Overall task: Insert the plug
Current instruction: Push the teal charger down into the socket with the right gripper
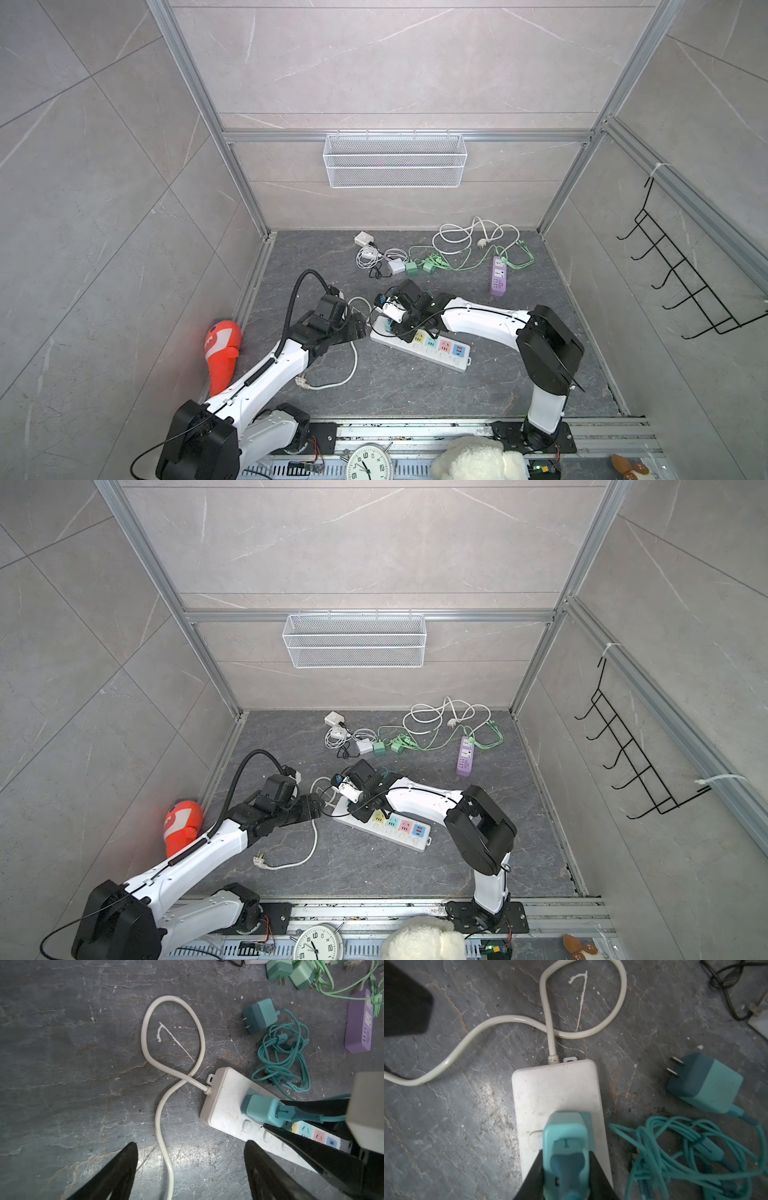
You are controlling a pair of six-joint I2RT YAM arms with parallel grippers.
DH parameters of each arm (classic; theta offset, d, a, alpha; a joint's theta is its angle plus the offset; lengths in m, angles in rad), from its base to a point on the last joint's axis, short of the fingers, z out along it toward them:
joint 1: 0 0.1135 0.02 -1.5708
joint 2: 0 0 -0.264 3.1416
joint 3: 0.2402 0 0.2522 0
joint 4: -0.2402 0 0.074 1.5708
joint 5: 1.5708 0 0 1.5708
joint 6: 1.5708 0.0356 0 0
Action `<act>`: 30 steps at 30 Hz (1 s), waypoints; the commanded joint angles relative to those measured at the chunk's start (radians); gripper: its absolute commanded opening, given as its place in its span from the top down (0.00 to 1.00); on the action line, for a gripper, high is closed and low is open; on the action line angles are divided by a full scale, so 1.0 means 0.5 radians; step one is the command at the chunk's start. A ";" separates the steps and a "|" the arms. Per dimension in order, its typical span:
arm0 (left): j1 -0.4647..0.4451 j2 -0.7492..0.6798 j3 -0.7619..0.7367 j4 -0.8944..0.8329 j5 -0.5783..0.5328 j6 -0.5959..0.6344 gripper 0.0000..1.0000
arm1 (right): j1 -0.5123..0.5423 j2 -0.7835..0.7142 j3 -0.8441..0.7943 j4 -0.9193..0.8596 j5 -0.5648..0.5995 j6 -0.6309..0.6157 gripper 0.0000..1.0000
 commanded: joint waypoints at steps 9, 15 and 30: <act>0.205 0.016 0.021 -0.170 -0.273 0.029 0.14 | 0.255 0.385 0.240 -0.191 -0.161 0.189 0.79; 0.247 0.050 0.051 -0.197 -0.440 0.034 0.10 | 0.325 0.448 0.395 -0.177 -0.104 0.237 0.74; 0.276 0.065 0.074 -0.144 -0.368 0.064 0.08 | 0.326 0.186 0.325 -0.134 -0.035 0.311 0.34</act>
